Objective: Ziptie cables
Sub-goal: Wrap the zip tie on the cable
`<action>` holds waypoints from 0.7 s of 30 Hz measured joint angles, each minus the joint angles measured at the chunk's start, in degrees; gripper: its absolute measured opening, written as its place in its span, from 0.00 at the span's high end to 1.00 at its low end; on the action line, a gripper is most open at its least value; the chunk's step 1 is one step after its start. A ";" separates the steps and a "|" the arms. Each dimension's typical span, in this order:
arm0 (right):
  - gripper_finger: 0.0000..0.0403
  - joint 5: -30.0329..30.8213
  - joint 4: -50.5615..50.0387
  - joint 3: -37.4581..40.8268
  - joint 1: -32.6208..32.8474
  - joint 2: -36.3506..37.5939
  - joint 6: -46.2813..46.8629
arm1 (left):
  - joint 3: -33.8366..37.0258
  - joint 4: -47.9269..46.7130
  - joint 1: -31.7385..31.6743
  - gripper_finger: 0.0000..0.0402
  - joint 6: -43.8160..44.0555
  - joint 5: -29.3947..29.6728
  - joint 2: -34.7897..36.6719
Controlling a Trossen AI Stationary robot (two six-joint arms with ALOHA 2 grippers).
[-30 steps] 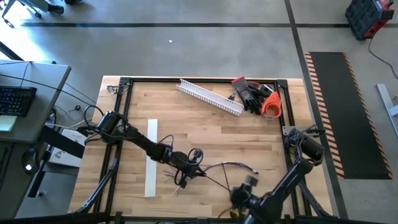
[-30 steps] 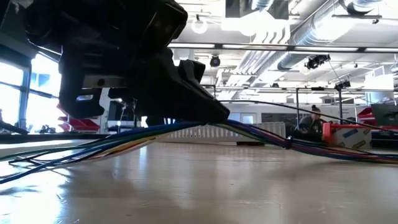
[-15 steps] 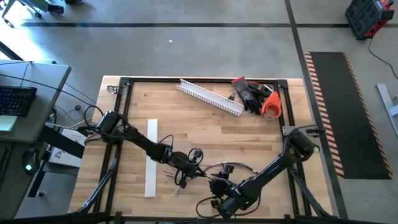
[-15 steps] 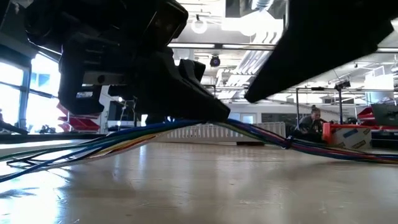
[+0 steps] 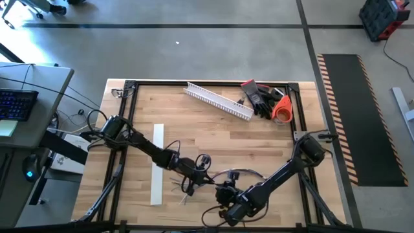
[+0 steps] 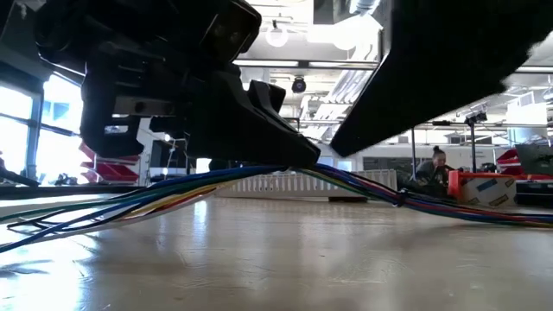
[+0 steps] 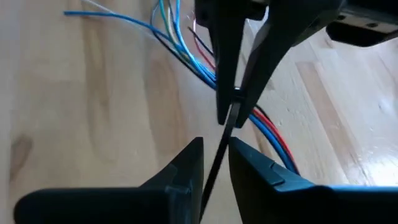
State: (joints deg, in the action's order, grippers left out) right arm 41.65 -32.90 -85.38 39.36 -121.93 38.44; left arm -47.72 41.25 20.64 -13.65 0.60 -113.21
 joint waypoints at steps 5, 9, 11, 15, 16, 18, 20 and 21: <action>0.84 1.53 1.35 0.02 -0.42 -2.70 0.05 | 0.00 0.28 -0.02 1.00 0.02 0.09 0.00; 0.85 2.33 1.54 0.00 -0.17 -2.85 0.52 | 0.00 0.20 -0.02 1.00 0.08 0.09 0.00; 0.85 2.86 1.48 0.00 0.13 -2.83 0.34 | 0.00 0.22 0.00 1.00 0.09 0.08 0.00; 0.85 3.96 1.41 -0.02 0.45 -2.27 0.89 | 0.00 0.20 0.00 1.00 0.48 0.04 0.00; 0.85 4.55 1.42 -0.04 0.47 -2.21 1.53 | 0.00 0.20 0.00 1.00 0.50 0.04 0.00; 0.85 5.28 1.40 -0.04 0.44 -2.21 2.79 | -0.02 0.18 -0.01 1.00 0.57 0.08 0.00; 0.85 5.30 1.45 -0.04 0.43 -2.21 3.24 | -0.02 0.10 0.00 1.00 0.58 0.09 0.00; 0.85 5.34 1.58 -0.04 0.43 -2.21 3.36 | -0.02 0.11 0.00 1.00 0.61 0.09 0.00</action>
State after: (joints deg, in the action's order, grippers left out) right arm 46.99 -31.32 -85.43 39.79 -124.14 41.81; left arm -47.75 41.36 20.64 -13.04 0.69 -113.21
